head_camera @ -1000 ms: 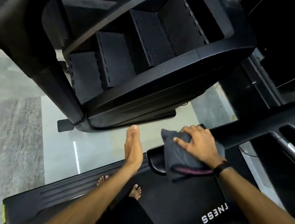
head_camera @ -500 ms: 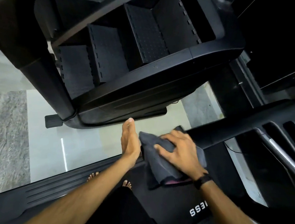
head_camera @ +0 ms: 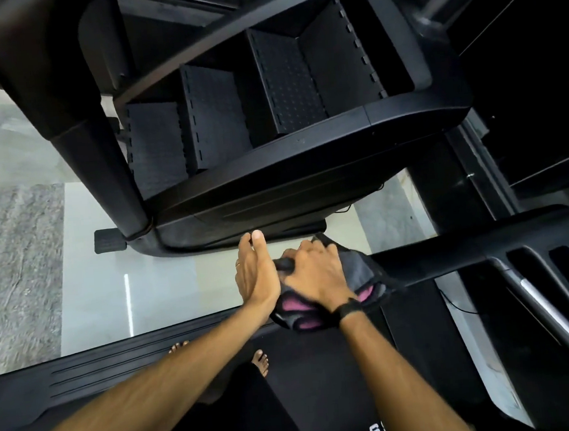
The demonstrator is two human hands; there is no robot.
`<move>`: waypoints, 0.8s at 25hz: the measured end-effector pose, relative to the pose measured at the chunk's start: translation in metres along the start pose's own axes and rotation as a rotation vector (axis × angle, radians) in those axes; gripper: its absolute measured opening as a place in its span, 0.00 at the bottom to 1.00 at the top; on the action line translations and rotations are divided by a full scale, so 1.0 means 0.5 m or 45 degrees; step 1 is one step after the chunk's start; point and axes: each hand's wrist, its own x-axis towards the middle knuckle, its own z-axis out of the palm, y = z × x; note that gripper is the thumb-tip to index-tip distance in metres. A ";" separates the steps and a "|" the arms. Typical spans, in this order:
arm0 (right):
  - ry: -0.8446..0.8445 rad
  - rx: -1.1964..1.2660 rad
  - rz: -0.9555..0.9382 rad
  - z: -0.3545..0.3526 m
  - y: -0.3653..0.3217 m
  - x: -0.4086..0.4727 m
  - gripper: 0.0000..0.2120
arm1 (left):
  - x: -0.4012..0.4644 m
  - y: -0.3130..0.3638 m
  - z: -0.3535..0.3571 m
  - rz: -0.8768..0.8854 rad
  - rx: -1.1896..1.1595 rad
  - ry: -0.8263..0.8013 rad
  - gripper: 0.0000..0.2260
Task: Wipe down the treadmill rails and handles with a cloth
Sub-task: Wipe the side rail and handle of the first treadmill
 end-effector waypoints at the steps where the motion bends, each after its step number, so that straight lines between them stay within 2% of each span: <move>1: 0.119 0.030 -0.020 0.001 -0.004 -0.034 0.33 | -0.002 -0.004 0.000 0.020 -0.020 -0.004 0.26; 4: 0.417 0.184 -0.014 0.019 0.045 -0.103 0.27 | -0.006 -0.013 0.000 0.061 -0.066 -0.024 0.26; 6: 0.431 0.207 0.087 0.014 0.115 -0.074 0.23 | -0.001 -0.013 0.002 0.066 -0.076 0.015 0.27; 8: 0.223 0.198 0.204 -0.004 0.189 0.002 0.20 | -0.002 -0.012 0.005 0.070 -0.077 0.087 0.27; 10: -0.087 0.211 0.284 -0.017 0.212 0.086 0.19 | -0.004 -0.010 0.004 0.078 -0.066 0.153 0.27; 12: -0.351 0.114 0.260 -0.007 0.166 0.145 0.19 | -0.005 -0.009 0.002 0.079 -0.056 0.201 0.27; 14: -0.477 0.112 0.127 0.002 0.077 0.155 0.21 | -0.001 -0.009 0.002 0.080 -0.061 0.185 0.27; 16: -0.417 0.140 -0.094 0.002 0.002 0.110 0.21 | 0.004 -0.015 0.000 0.098 -0.090 0.174 0.27; 18: -0.166 0.135 -0.254 -0.006 -0.020 0.050 0.20 | 0.004 -0.021 -0.001 0.125 -0.162 0.183 0.30; 20: 0.077 0.162 -0.296 -0.005 0.004 -0.016 0.24 | 0.003 -0.025 -0.001 0.141 -0.229 0.150 0.31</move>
